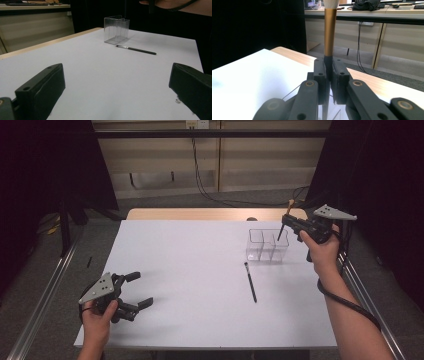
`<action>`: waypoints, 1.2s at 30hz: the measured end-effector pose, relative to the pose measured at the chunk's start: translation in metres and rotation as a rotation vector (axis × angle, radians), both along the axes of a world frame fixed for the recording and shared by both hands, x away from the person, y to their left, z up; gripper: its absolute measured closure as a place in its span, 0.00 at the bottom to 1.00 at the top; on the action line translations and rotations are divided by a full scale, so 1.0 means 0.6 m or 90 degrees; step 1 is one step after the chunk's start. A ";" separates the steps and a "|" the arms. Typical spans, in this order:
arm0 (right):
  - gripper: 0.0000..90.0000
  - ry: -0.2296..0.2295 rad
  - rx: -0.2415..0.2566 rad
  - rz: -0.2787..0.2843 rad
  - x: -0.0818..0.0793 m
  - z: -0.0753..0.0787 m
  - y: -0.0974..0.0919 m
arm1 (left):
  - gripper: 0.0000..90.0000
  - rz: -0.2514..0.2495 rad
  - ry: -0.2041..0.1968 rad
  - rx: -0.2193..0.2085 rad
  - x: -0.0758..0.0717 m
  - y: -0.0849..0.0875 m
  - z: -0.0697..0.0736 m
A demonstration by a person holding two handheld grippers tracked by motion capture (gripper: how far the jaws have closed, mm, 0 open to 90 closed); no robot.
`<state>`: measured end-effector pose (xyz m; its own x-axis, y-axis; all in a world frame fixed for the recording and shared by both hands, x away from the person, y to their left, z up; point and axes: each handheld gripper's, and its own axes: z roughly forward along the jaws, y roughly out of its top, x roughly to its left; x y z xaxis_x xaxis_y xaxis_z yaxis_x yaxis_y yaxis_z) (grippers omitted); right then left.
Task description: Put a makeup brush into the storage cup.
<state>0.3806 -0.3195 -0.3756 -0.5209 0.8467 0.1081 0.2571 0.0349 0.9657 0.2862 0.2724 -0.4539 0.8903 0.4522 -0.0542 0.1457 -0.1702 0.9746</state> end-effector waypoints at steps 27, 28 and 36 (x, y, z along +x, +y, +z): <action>0.93 0.013 -0.022 0.000 0.001 -0.027 0.002 | 0.00 0.002 0.002 0.001 -0.001 -0.001 -0.001; 0.93 0.014 -0.019 0.001 0.001 -0.028 0.003 | 0.00 0.001 0.002 0.001 -0.001 -0.001 -0.001; 0.93 0.015 -0.022 -0.001 0.001 -0.035 0.003 | 0.00 0.001 0.002 0.002 -0.001 -0.001 -0.001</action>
